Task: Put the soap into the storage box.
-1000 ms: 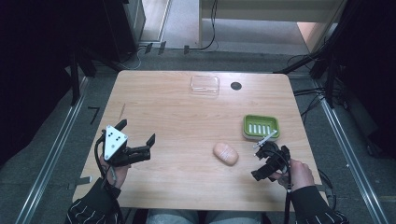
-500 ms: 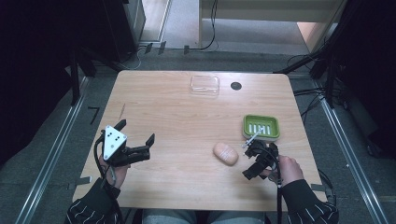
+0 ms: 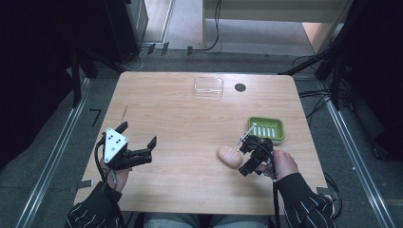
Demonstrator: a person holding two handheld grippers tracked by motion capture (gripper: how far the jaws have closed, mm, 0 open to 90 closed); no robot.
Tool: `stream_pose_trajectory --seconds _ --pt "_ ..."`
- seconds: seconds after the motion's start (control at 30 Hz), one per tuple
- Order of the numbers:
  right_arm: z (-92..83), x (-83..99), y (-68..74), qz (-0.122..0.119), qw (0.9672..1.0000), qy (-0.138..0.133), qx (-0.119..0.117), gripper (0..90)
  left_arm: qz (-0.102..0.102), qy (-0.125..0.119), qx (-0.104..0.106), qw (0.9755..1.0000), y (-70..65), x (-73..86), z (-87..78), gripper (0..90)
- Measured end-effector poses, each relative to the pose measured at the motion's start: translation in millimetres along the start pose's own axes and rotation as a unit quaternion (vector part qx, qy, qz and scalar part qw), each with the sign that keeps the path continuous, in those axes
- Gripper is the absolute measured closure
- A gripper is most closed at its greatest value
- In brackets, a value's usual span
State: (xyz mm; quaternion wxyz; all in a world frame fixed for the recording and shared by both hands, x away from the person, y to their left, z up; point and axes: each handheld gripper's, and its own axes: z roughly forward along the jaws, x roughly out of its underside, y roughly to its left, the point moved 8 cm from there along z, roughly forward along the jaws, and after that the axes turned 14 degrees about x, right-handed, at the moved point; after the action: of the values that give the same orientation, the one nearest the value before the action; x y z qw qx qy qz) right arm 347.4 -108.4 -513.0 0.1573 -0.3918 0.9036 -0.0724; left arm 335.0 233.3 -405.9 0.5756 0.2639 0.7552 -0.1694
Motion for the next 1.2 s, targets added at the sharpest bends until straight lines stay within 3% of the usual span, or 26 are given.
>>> stream_pose_trajectory --seconds 0.27,0.57,0.67,1.2 --pt "1.1 -11.6 0.1 -0.006 1.0000 0.001 -0.005 4.0 0.000 0.000 -0.004 1.0000 1.6 0.7 -2.9 0.0" --pt "4.9 -32.4 11.0 -0.022 0.9995 -0.003 -0.023 4.1 0.001 0.001 -0.005 1.0000 1.2 0.5 -3.9 0.0" --pt "6.2 -37.4 11.9 -0.029 0.9994 0.001 -0.019 4.2 0.000 0.002 -0.005 1.0000 2.3 1.4 -3.2 0.0" --pt "11.6 -50.5 8.2 -0.040 0.9989 0.001 -0.024 4.5 0.002 0.003 -0.007 1.0000 1.8 0.9 -5.1 0.0"
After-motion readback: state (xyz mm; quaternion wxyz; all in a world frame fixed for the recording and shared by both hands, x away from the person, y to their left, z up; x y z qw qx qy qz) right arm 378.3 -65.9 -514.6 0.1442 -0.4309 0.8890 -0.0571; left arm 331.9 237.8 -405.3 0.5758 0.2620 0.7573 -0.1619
